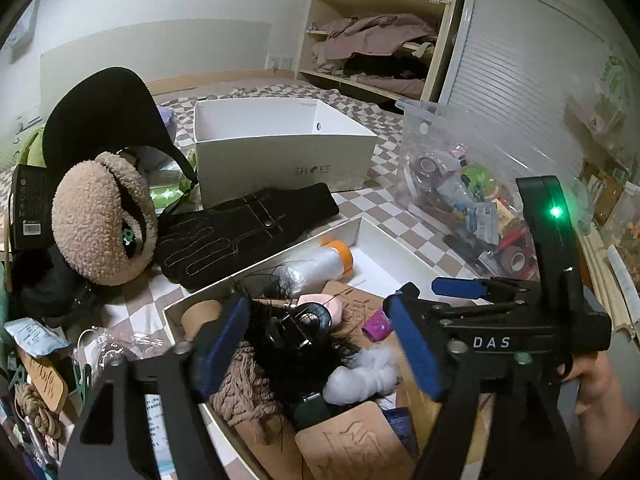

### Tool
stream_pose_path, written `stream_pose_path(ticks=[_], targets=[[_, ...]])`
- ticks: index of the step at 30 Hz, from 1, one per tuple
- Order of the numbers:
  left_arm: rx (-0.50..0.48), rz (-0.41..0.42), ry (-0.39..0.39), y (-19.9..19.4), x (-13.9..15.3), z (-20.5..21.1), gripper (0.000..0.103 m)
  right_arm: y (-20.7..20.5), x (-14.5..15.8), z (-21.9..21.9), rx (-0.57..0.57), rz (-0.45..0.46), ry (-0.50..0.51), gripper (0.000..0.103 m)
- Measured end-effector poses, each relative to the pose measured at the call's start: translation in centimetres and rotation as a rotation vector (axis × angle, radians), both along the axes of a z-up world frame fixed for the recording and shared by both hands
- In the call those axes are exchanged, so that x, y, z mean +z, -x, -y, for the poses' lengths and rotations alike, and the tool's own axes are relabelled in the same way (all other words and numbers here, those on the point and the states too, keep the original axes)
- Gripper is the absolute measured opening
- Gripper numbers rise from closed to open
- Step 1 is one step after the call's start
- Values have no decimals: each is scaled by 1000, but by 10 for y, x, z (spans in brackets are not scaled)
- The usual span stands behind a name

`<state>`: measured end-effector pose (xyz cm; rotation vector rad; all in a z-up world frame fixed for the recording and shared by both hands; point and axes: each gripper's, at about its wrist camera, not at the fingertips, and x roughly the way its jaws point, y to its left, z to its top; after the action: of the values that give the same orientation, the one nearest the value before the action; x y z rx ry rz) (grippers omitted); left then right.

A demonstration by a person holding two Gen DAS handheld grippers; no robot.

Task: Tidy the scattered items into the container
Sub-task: 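Open the right tool to drop the purple lighter while the left tool releases the wooden tile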

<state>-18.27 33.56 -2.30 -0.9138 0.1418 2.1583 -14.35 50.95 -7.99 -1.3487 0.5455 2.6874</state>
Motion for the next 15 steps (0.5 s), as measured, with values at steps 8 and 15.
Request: stream_pose_path(ticks=[8, 15], targets=[[-7, -22, -13, -14, 11, 10, 92, -9, 3, 7, -15, 12, -30, 86], [-29, -50, -23, -33, 22, 20, 101, -37, 12, 19, -57, -20, -91, 103]])
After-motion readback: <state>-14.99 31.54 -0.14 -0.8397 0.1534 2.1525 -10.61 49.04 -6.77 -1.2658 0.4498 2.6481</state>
